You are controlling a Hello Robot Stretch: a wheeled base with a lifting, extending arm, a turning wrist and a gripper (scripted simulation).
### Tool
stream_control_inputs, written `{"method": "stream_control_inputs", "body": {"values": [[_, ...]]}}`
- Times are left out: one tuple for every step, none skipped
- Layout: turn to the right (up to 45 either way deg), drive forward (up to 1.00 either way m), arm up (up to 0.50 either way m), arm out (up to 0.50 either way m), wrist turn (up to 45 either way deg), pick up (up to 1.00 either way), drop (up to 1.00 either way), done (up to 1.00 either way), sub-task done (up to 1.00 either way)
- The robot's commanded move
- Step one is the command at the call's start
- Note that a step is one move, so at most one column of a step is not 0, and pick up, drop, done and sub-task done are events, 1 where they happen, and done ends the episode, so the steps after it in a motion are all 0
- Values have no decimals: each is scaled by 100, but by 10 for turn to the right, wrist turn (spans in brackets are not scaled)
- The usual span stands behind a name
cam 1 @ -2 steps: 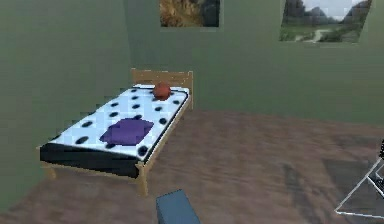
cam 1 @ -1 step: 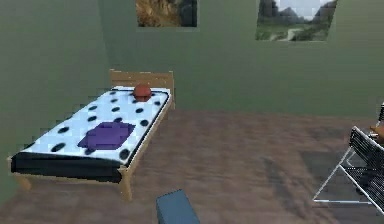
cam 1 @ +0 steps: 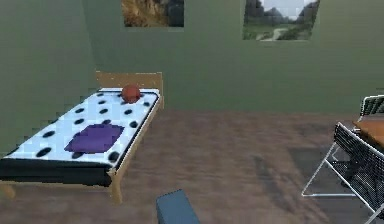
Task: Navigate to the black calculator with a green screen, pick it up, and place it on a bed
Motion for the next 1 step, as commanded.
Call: {"method": "stream_control_inputs", "body": {"values": [[0,100,0,0,0,0,0,0,0]]}}
